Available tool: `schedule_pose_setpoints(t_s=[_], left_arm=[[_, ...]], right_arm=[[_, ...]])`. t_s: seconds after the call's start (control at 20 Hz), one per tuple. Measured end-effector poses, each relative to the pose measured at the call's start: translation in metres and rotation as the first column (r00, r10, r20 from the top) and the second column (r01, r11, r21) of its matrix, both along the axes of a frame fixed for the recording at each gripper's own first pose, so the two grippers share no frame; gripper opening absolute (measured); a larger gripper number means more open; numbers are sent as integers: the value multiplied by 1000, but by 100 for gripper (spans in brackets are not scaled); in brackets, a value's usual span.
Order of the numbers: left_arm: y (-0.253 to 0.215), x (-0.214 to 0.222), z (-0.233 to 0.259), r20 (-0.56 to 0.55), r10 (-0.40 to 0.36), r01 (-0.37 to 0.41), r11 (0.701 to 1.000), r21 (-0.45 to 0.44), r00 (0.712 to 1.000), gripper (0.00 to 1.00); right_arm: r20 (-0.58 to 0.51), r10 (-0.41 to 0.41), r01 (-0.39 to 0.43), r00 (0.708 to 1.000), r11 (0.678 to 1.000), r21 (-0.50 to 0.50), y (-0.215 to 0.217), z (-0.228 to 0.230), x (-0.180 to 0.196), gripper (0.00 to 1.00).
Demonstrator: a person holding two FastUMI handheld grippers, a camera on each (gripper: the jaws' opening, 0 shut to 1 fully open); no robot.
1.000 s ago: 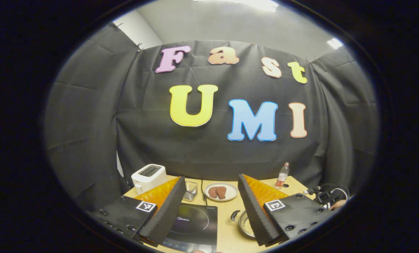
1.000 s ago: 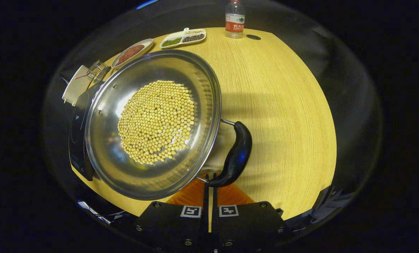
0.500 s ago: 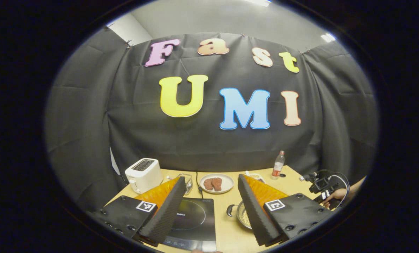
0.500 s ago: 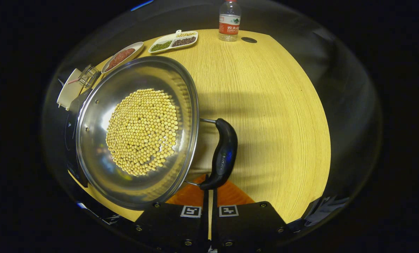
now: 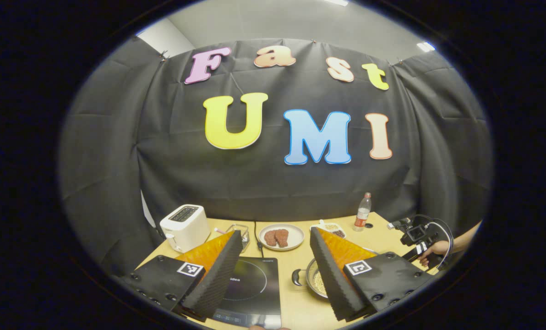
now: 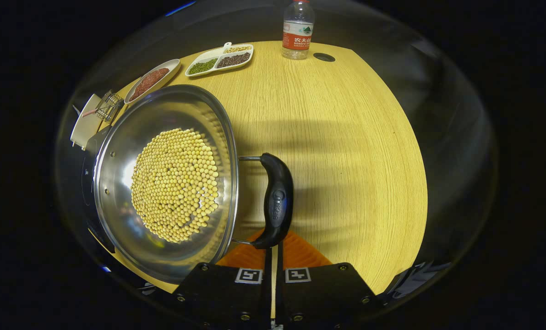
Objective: First push the handle of the pot to place it horizontally, then grasp the pot with both hands and set it on the induction cooktop.
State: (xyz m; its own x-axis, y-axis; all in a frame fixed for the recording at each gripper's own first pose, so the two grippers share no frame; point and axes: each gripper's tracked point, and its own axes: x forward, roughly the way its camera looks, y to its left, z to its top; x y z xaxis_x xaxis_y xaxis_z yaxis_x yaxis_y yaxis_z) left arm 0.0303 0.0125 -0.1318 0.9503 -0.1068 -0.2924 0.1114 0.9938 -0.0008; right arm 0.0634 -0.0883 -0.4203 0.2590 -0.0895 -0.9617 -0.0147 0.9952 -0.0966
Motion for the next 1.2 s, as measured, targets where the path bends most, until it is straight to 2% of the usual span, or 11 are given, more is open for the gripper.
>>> schedule_pose_setpoints(t_s=[0.3, 0.35, 0.5, 0.55, 0.6, 0.75, 0.9, 1.0, 1.2], left_arm=[[-12, 10, -34, -86, -33, 30, 999, -43, 996, 95], [-17, 12, -42, -105, -44, 39, 998, -55, 994, 95], [-31, 19, -68, -155, -78, 69, 995, -65, 985, 95], [-36, 22, -78, -176, -93, 82, 995, -64, 980, 95], [-42, 25, -88, -206, -109, 98, 993, -67, 972, 95], [-56, 36, -132, -304, -138, 115, 989, -94, 943, 97], [-65, 43, -172, -388, -148, 135, 989, -62, 910, 96], [-75, 45, -198, -436, -158, 145, 987, -63, 886, 99], [-79, 57, -243, -495, -147, 155, 988, -26, 856, 96]], right_arm=[[64, -8, 9, 998, 1000, -19, -15, 13, -1, 4], [90, -16, 18, 996, 1000, -24, -20, 18, 0, 9], [178, -40, 50, 983, 998, -49, -39, 36, 0, 76], [217, -40, 52, 975, 998, -47, -43, 46, -1, 93], [260, -40, 50, 965, 998, -35, -41, 56, 1, 97], [384, -34, 32, 923, 999, 12, -32, 83, -2, 96], [458, -26, 4, 889, 999, 48, -19, 96, 1, 97], [473, -17, -14, 881, 998, 62, -12, 93, 0, 97], [468, -11, -16, 884, 998, 53, -8, 82, 10, 97]])
